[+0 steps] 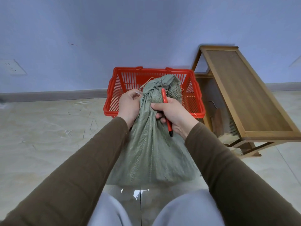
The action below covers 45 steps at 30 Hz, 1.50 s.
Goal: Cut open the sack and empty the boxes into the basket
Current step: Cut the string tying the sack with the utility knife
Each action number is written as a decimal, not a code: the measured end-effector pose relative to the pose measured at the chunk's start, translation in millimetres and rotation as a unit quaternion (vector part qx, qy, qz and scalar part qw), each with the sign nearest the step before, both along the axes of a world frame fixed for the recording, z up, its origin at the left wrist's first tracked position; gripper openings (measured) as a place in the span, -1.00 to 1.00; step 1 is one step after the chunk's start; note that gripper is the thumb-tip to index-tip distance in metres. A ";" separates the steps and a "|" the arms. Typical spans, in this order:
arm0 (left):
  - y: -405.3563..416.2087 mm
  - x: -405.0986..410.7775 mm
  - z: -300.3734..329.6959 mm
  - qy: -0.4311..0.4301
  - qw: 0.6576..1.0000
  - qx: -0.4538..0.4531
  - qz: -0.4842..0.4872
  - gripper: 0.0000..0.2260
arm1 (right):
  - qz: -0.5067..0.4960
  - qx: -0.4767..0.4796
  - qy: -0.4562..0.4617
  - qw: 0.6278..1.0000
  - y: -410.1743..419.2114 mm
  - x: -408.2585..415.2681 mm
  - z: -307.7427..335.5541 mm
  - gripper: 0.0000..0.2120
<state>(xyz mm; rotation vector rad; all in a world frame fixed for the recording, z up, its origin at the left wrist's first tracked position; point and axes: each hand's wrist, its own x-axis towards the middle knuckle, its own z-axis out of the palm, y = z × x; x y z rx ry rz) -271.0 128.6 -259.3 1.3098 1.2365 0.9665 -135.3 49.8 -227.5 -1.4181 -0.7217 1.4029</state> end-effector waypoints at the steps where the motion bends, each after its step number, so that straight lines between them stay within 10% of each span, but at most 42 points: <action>1: -0.3 3.1 -0.2 -0.009 1.000 -0.007 0.014 -0.72 | -0.006 0.008 0.006 1.000 -0.9 0.6 0.4 -0.91; 5: 5.0 -4.2 -3.6 -0.073 0.988 -0.110 0.081 -0.87 | 0.004 0.020 0.048 0.999 -7.2 0.8 2.1 -0.90; 9: 1.6 -11.6 7.8 -0.234 0.933 -0.259 -0.082 -0.82 | -0.035 0.005 0.037 0.999 -7.4 7.9 2.9 -0.89; 15: -7.4 -5.5 22.1 -0.245 0.888 -0.353 -0.165 -0.70 | -0.013 0.003 0.054 0.998 -9.5 11.8 3.2 -0.96; 24: -12.9 1.4 31.2 -0.301 0.865 -0.346 -0.201 -0.48 | -0.028 0.000 -0.008 1.000 -6.4 12.1 1.7 -0.88; 31: -3.5 12.0 23.0 -0.276 0.902 -0.313 -0.108 -0.73 | -0.045 0.083 -0.014 0.995 -7.5 3.3 6.8 -0.94; 45: -1.9 16.9 26.7 -0.353 0.846 -0.371 -0.149 -0.60 | -0.042 0.135 -0.118 0.983 -6.4 7.6 7.9 -0.92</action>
